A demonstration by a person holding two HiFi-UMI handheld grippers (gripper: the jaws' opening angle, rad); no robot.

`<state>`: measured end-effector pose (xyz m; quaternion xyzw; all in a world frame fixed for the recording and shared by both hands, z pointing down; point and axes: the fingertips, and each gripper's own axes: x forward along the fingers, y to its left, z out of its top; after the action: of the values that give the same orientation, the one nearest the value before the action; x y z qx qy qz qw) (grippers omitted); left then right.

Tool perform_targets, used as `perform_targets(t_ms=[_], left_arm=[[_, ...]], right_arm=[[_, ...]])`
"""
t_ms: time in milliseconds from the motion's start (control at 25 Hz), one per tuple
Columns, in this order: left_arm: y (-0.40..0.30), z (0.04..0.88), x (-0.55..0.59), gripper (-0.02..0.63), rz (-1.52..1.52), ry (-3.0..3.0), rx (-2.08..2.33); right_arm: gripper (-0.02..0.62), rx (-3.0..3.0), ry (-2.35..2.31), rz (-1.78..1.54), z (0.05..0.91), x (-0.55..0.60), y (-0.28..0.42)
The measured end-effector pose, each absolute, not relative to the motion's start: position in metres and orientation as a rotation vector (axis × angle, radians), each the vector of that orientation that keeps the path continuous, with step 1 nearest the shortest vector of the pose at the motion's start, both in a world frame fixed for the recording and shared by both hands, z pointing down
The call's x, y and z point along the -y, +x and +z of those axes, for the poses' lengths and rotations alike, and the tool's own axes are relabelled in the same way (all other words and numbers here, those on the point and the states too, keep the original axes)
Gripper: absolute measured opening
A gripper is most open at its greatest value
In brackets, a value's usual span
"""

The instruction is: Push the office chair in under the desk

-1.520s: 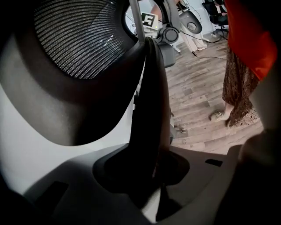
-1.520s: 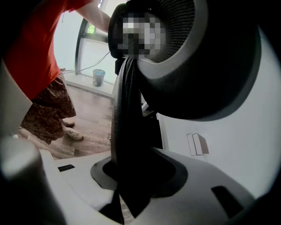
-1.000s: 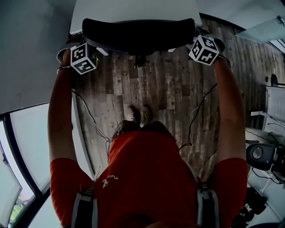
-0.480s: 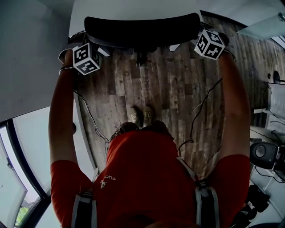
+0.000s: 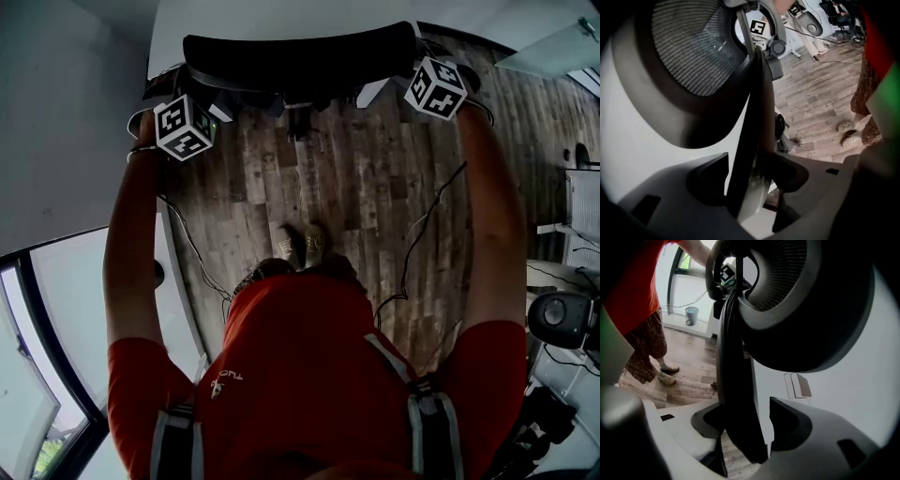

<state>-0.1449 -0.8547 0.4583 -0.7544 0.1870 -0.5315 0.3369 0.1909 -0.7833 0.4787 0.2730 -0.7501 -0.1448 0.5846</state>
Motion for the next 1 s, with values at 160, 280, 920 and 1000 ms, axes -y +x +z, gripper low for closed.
perform_targets(t_ms=[160,280,920,1000], left_arm=[[-0.151,0.445,0.845,0.259,-1.331,-1.996,-0.515],[-0.158,0.434,0.836,0.262,-1.278,-2.023,-0.557],[-0.131,0.299,0.717,0.210,-0.300,-2.610,-0.918],[-0.122,0.293,0.700,0.167,-0.205,-2.669,-0.915]], right_arm=[[0.247,1.731,0.668,-0.336,0.464,0.772,0.197],[0.247,1.733,0.707,-0.336,0.451,0.759,0.202],[0.183,2.349,1.499,-0.341,0.330,0.662,0.111],[0.155,2.438,1.564,-0.335,0.318,0.650,0.089]])
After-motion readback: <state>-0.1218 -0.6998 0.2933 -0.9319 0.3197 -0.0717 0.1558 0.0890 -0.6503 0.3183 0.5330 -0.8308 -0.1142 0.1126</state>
